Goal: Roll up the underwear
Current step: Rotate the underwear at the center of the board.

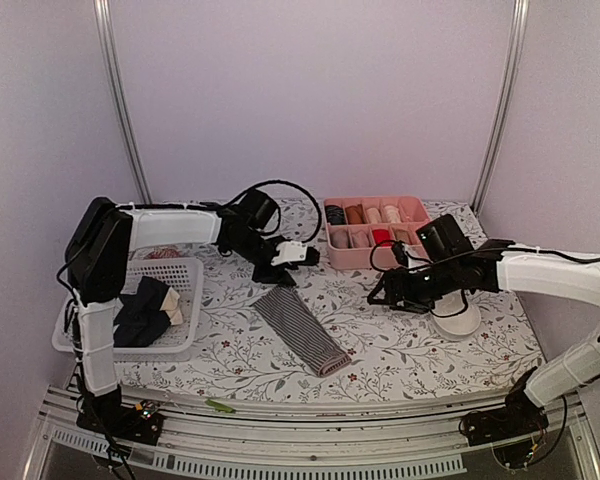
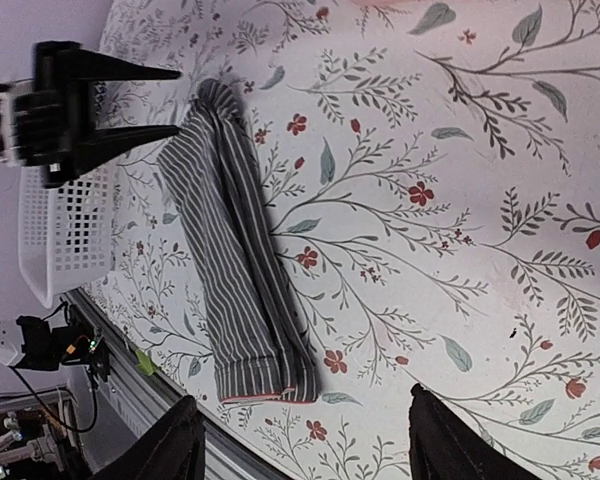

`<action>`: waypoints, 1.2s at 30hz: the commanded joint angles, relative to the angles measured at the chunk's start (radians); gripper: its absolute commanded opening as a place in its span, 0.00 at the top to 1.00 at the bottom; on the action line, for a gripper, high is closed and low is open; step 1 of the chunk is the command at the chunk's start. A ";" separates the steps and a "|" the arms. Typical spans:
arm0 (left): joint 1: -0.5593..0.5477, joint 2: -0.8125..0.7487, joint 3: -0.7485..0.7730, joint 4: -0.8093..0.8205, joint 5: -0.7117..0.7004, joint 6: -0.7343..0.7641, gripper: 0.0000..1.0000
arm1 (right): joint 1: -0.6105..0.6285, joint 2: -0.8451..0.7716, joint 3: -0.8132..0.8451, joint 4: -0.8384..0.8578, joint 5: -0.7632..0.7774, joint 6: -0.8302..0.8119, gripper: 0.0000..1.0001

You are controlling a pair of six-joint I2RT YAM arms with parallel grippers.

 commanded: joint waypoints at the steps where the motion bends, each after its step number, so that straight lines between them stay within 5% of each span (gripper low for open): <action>1: 0.040 -0.119 0.011 0.016 0.053 -0.084 0.60 | 0.016 0.178 0.154 -0.085 -0.001 -0.129 0.40; 7: 0.092 -0.228 -0.087 -0.063 0.063 -0.169 0.60 | 0.081 0.431 0.316 -0.168 0.028 -0.277 0.64; 15: 0.066 -0.216 -0.227 -0.164 -0.001 -0.181 0.65 | 0.164 0.595 0.346 -0.171 -0.001 -0.335 0.78; 24: 0.029 -0.075 -0.268 -0.106 -0.116 -0.194 0.70 | 0.265 0.610 0.263 -0.111 -0.084 -0.315 0.79; 36: -0.070 0.022 -0.129 -0.117 0.035 -0.229 0.72 | 0.354 0.555 0.137 0.051 -0.167 -0.149 0.79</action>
